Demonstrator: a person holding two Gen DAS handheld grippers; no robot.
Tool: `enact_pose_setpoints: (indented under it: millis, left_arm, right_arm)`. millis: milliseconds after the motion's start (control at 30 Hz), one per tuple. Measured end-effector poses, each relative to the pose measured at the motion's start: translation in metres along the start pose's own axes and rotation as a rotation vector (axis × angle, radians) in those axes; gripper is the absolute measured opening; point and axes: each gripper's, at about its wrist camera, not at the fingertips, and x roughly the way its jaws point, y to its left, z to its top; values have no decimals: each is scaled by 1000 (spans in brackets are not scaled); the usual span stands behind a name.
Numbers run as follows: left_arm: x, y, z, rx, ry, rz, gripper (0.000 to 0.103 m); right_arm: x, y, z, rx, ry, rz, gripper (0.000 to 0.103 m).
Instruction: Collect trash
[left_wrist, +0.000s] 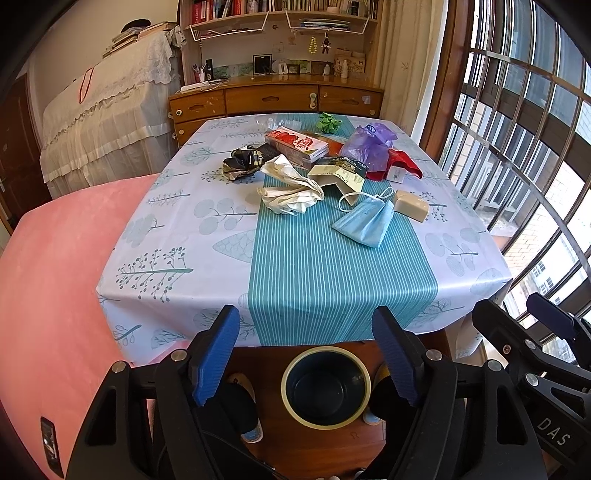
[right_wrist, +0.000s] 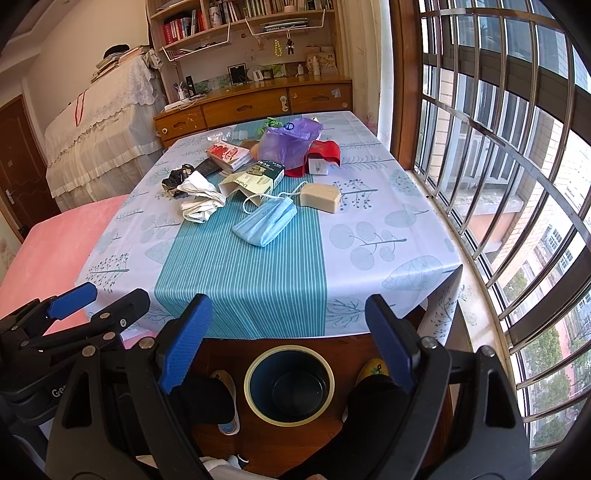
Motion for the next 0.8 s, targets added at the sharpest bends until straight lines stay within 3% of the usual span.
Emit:
enact_pose_setpoints:
  millis: [800]
  left_arm:
    - [0,0,-1,0,0,-1,75]
  right_arm:
    - [2,-1,-3,-2,-6,2,83]
